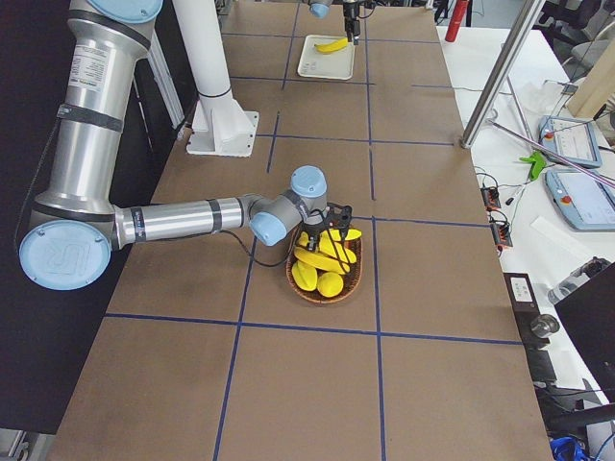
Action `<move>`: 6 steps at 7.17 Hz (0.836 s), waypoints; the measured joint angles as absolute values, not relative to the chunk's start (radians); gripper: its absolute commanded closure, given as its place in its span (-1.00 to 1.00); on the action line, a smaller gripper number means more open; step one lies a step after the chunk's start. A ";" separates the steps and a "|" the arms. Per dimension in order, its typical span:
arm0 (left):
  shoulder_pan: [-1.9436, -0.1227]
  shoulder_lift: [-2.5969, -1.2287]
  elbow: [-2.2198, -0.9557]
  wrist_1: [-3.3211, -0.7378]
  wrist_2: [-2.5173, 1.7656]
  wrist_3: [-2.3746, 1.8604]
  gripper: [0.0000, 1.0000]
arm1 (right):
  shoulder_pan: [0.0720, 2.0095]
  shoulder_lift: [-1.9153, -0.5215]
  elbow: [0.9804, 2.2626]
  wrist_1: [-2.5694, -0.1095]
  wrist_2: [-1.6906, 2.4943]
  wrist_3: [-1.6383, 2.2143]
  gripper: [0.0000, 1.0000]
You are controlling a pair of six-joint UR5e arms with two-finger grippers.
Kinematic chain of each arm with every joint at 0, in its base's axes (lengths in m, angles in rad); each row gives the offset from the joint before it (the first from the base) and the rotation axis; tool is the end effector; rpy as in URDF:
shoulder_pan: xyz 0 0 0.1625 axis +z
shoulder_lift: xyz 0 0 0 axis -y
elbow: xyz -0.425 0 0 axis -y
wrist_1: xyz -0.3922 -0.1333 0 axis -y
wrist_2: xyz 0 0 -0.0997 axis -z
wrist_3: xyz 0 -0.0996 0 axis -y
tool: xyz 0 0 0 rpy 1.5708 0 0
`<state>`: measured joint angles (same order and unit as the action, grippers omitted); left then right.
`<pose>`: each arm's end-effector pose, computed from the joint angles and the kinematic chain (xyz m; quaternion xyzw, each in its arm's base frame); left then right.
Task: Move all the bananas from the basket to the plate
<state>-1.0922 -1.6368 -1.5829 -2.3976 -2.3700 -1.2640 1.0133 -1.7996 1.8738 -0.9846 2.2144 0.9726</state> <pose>0.1915 -0.5036 0.5205 -0.0084 0.5334 -0.1599 0.8305 -0.1610 -0.3973 0.5491 0.0147 -0.4288 0.0846 0.8993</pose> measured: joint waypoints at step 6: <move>-1.092 -1.637 -1.585 -2.399 -2.370 -1.265 -0.99 | 1.238 -1.723 2.053 -0.981 2.397 0.994 1.00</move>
